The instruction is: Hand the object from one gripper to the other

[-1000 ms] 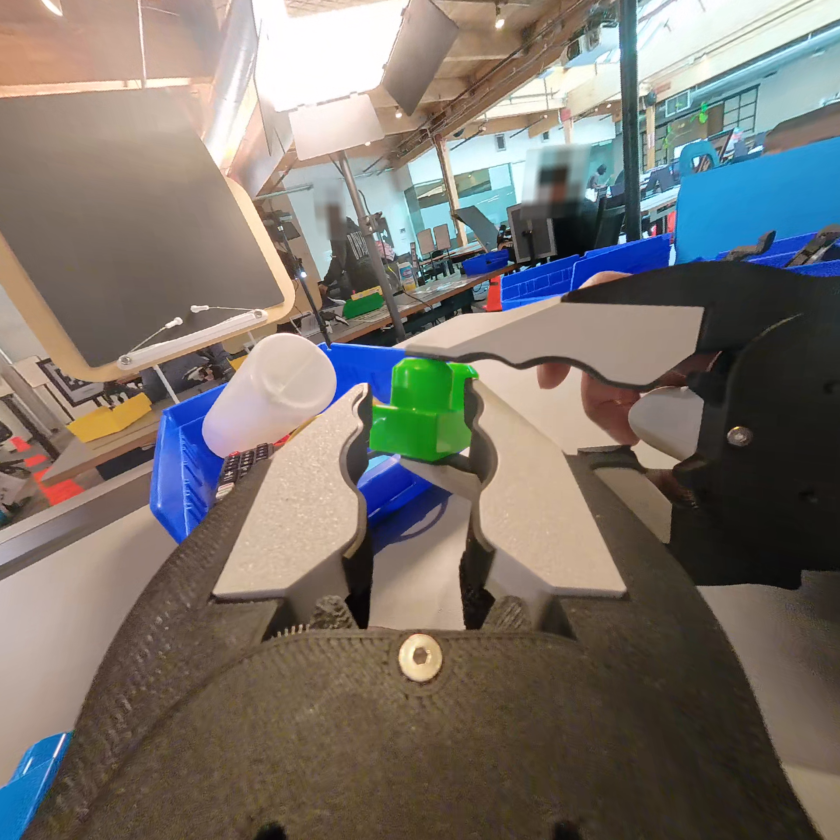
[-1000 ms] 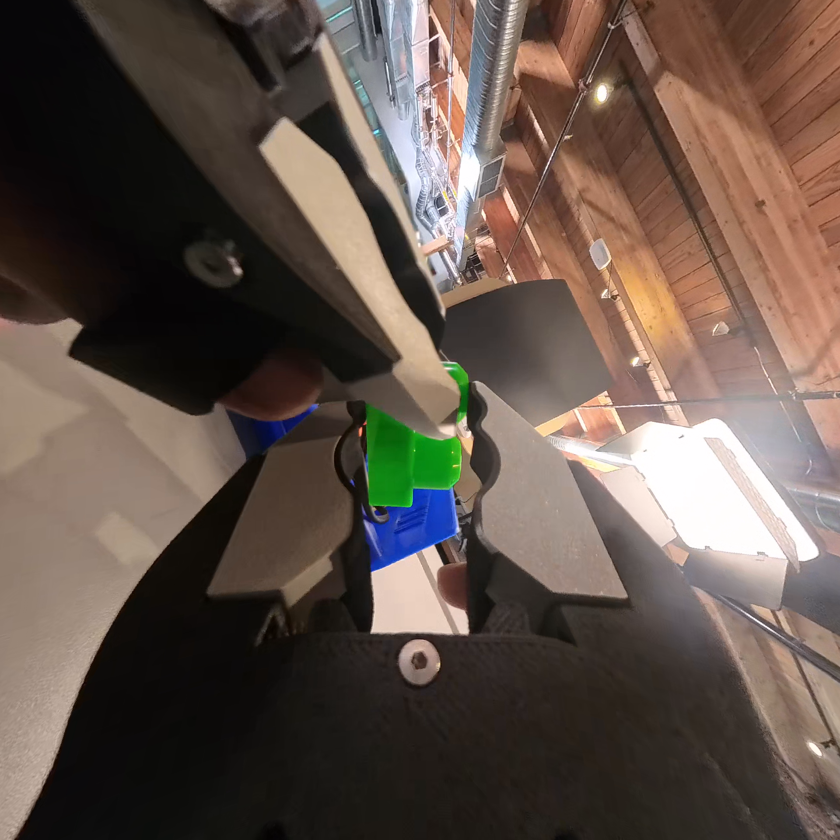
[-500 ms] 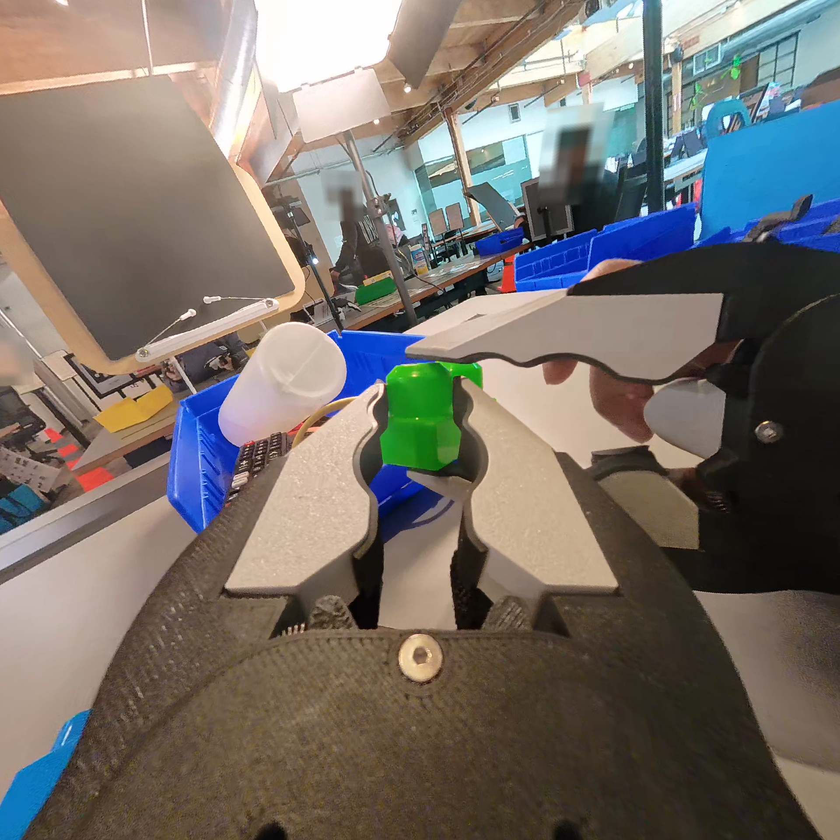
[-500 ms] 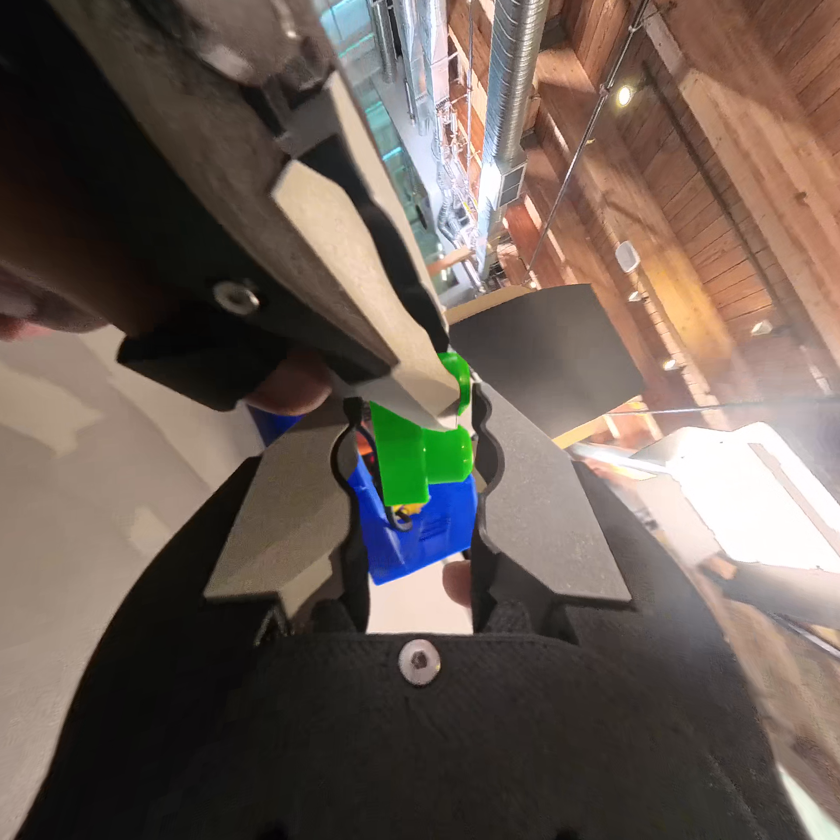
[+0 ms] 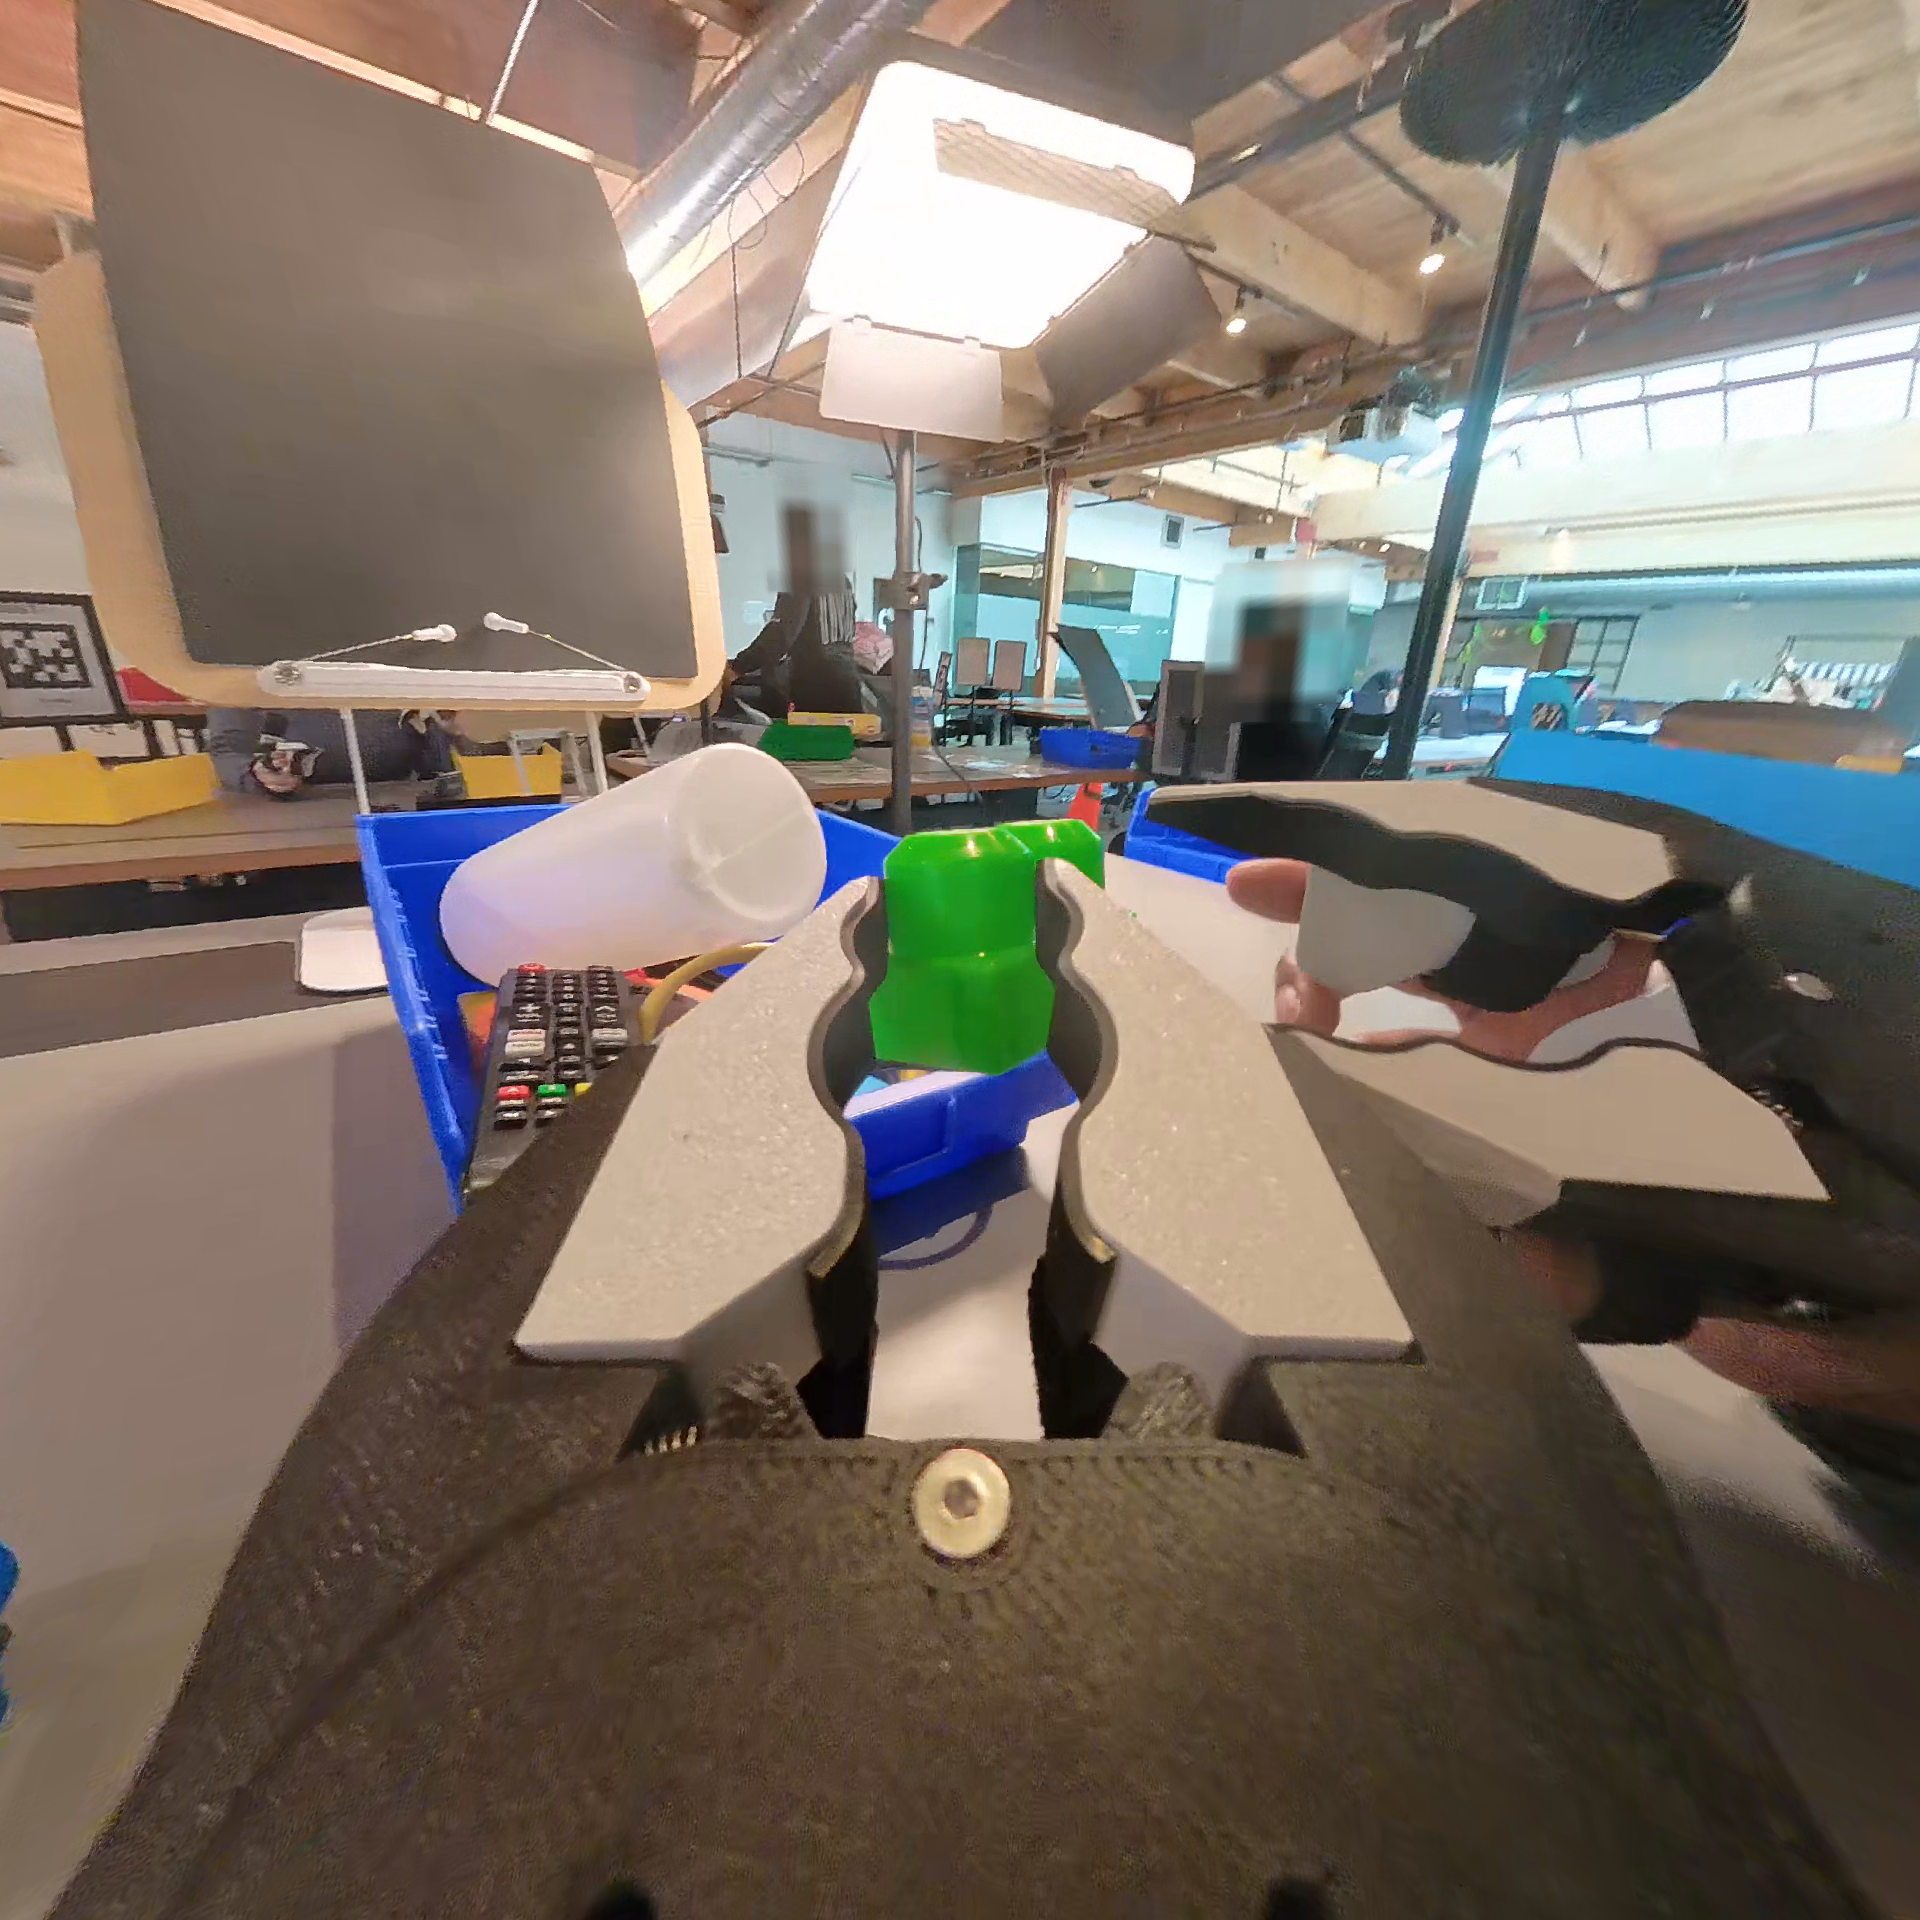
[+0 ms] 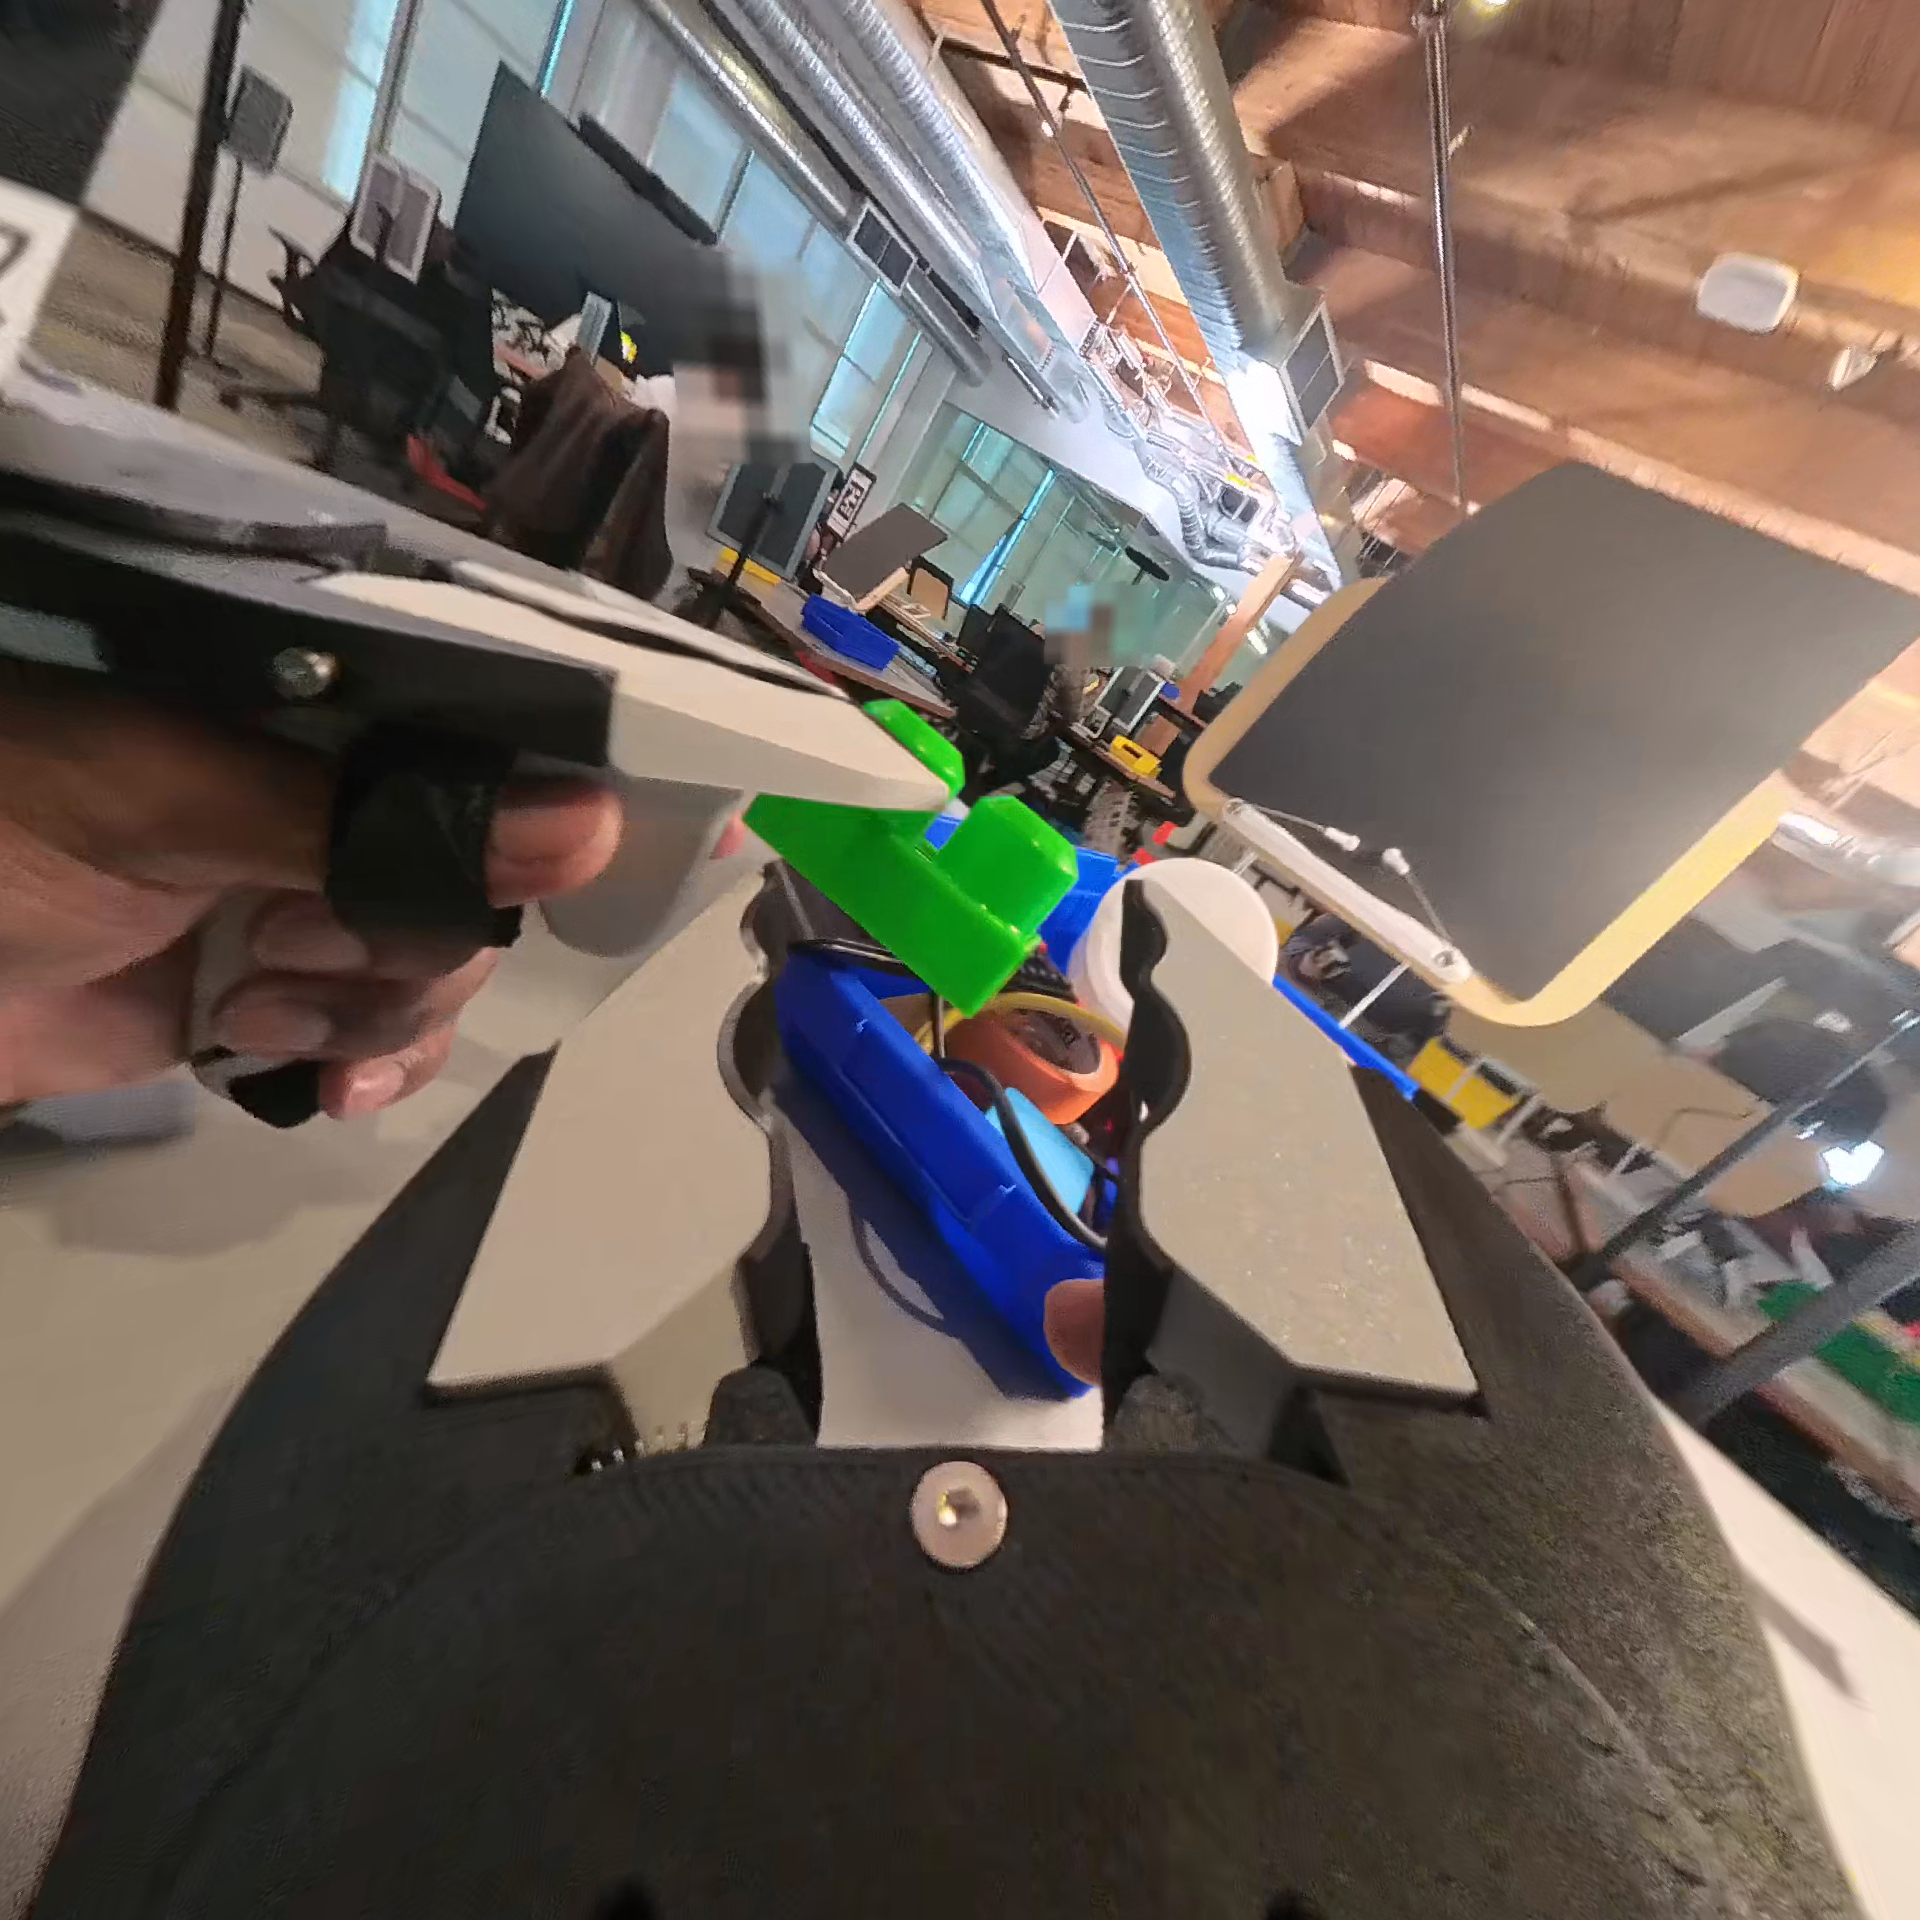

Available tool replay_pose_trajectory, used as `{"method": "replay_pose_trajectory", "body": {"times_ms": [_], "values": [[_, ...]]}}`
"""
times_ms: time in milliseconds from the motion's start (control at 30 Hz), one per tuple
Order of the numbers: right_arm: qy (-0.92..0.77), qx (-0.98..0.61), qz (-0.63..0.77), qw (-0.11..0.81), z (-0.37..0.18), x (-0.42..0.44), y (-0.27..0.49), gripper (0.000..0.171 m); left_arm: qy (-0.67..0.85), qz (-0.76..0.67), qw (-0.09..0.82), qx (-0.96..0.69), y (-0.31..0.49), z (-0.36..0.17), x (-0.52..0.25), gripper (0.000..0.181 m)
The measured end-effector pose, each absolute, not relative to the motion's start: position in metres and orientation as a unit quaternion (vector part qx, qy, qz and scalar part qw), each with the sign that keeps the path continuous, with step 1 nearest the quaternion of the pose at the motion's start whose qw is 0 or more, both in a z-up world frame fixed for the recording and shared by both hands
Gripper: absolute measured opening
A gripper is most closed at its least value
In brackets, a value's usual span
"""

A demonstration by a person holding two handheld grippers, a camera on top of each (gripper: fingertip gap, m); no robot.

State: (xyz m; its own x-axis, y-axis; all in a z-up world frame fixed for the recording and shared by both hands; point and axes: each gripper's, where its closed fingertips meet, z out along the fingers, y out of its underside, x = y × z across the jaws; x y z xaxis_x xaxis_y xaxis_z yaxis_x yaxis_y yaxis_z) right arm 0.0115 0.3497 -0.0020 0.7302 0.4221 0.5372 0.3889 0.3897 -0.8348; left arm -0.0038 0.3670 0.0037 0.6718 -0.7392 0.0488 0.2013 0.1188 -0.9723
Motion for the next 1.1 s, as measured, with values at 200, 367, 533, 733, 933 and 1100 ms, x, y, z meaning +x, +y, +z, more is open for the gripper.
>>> {"method": "replay_pose_trajectory", "body": {"times_ms": [200,367,533,733,933,1100], "values": [[-0.297,-0.575,0.144,0.748,0.011,0.024,0.349,0.061,0.242,-0.357,0.715,-0.549,0.358,0.012,0.0,0.029],[-0.246,-0.582,0.235,0.738,0.019,0.034,0.35,0.053,0.257,-0.373,0.714,-0.534,0.351,0.015,0.005,0.029],[-0.243,-0.583,0.253,0.733,0.019,0.033,0.349,0.049,0.269,-0.384,0.717,-0.517,0.344,0.019,0.008,0.029],[-0.254,-0.581,0.259,0.729,0.018,0.029,0.346,0.045,0.28,-0.39,0.715,-0.509,0.339,0.02,0.011,0.028],[-0.253,-0.583,0.271,0.722,0.017,0.028,0.346,0.04,0.283,-0.394,0.715,-0.504,0.337,0.021,0.012,0.028],[-0.261,-0.579,0.289,0.717,0.017,0.024,0.342,0.029,0.281,-0.408,0.708,-0.503,0.337,0.021,0.013,0.028]]}}
